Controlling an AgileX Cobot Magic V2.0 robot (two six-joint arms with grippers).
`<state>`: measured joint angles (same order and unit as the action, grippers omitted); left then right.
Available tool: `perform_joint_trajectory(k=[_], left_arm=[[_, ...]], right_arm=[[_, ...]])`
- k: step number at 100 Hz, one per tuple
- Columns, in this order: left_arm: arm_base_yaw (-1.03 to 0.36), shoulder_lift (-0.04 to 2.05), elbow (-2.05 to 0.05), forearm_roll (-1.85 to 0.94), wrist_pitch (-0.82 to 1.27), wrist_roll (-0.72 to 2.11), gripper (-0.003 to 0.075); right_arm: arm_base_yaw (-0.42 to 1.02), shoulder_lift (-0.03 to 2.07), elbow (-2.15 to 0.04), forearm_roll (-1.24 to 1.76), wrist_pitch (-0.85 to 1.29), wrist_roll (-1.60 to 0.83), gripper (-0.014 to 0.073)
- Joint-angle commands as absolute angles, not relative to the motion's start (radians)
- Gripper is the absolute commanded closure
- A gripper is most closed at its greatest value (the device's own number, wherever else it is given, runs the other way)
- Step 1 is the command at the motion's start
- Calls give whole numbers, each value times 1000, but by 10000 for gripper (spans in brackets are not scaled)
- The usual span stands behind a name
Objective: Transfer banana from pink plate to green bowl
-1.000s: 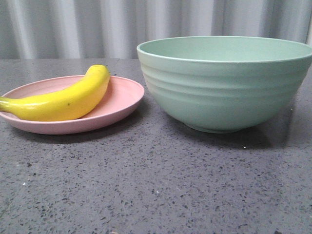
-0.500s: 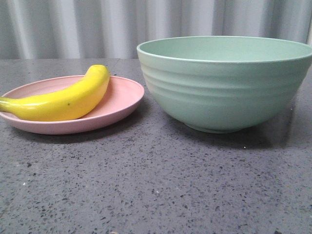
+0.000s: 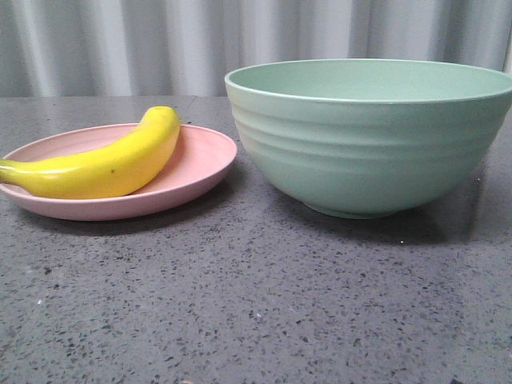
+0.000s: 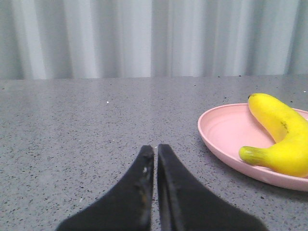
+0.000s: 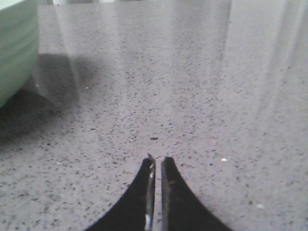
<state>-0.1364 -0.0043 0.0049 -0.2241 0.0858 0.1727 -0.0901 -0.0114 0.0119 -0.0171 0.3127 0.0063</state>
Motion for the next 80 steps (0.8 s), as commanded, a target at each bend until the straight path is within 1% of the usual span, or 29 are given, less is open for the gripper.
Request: perform_joint_trajectory(k=[1, 60, 80], left_arm=[[-134, -32, 14, -230, 0, 161, 741], [-134, -32, 14, -230, 0, 161, 741], [-134, -32, 14, -230, 0, 161, 741]], right_arm=[[-92, -29, 33, -72, 235, 0, 658], [-92, -29, 33, -80, 0, 0, 658], [-92, -29, 33, -79, -12, 0, 658]])
